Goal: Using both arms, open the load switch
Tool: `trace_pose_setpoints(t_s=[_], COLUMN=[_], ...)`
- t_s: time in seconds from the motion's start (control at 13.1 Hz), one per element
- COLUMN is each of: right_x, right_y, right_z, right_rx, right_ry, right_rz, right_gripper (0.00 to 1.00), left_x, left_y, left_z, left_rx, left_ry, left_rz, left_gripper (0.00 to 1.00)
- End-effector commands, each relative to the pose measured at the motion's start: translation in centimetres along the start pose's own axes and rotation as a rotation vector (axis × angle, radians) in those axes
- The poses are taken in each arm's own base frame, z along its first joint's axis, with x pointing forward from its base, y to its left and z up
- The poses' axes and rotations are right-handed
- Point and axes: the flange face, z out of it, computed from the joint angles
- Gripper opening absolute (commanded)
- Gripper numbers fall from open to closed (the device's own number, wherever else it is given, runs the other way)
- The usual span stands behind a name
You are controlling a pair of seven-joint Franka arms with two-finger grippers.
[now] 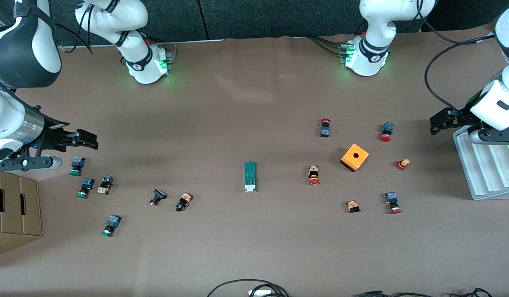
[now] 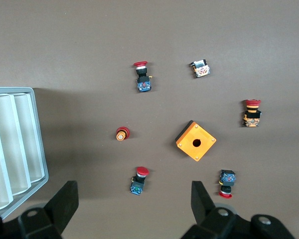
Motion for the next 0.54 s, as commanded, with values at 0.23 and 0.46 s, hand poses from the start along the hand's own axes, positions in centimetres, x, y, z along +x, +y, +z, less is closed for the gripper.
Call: trace_pose_setpoints(t_s=[0.23,0.46], right_x=[-0.02,0.16], right_y=[0.30,0.40], right_z=[-0.70,-0.75], right_rx=[-0.002,-0.004], right_ry=[0.000,0.007], right_rz=[-0.001,0.002], right_gripper=[1.00,1.00], left_x=[0.20,0.15], left_y=[0.19,0.18], left_z=[-0.53,-0.54], left_rx=[0.009,0.011], left_ry=[-0.009,-0.009], left_rz=[-0.010,-0.008], left_gripper=[1.00,1.00])
